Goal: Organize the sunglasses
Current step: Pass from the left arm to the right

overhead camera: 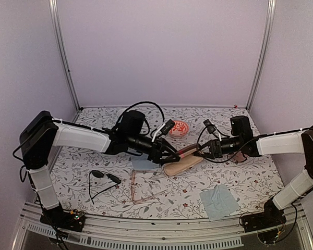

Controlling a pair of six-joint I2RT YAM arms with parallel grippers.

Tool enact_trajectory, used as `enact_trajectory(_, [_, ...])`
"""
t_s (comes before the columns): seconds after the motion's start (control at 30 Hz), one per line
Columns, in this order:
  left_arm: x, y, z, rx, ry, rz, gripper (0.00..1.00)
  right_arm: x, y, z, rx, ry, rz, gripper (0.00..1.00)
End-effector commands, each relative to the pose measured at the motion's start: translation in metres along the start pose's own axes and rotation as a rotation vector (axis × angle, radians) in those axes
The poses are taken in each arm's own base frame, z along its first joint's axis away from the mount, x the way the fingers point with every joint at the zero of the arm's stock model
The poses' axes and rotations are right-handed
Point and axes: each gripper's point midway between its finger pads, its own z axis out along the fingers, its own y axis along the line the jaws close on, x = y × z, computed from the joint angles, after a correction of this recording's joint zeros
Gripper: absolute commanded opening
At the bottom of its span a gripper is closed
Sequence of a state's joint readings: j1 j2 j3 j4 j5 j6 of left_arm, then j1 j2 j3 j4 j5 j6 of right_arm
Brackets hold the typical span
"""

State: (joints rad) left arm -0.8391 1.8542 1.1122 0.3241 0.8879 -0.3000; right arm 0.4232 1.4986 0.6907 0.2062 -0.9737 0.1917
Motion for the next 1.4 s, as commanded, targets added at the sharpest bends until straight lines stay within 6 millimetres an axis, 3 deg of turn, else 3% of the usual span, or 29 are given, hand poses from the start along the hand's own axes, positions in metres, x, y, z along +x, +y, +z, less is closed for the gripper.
enact_trajectory(0.0, [-0.009,-0.006,-0.001,0.058,-0.01,0.031,0.0,0.001,-0.006,-0.005,-0.03,-0.014,0.023,0.45])
enact_trajectory(0.17, [-0.006,-0.002,0.001,0.056,-0.006,0.018,0.0,0.002,-0.004,-0.004,-0.062,-0.008,0.021,0.39])
enact_trajectory(0.37, [-0.001,0.005,0.0,0.05,-0.001,0.001,0.0,0.008,-0.01,-0.005,-0.053,-0.004,0.044,0.24])
enact_trajectory(0.53, [0.001,0.008,-0.002,0.05,-0.009,-0.013,0.0,0.01,-0.016,-0.006,-0.026,-0.007,0.063,0.2])
enact_trajectory(0.57, [0.001,0.009,-0.002,0.05,-0.011,-0.017,0.0,0.011,-0.017,-0.005,-0.022,-0.007,0.066,0.15])
enact_trajectory(0.77, [-0.001,0.012,-0.003,0.063,-0.033,-0.037,0.14,0.011,-0.02,-0.006,-0.003,-0.01,0.083,0.06])
enact_trajectory(0.9, [-0.004,0.015,-0.005,0.06,-0.043,-0.047,0.3,0.011,-0.021,-0.008,0.014,-0.017,0.089,0.02])
enact_trajectory(1.2, [-0.012,0.025,-0.022,-0.019,-0.102,-0.048,0.85,0.014,-0.031,-0.017,0.059,-0.037,0.126,0.0])
enact_trajectory(1.37, [-0.017,0.038,-0.037,-0.107,-0.144,-0.057,0.97,0.016,-0.037,-0.019,0.088,-0.042,0.146,0.0])
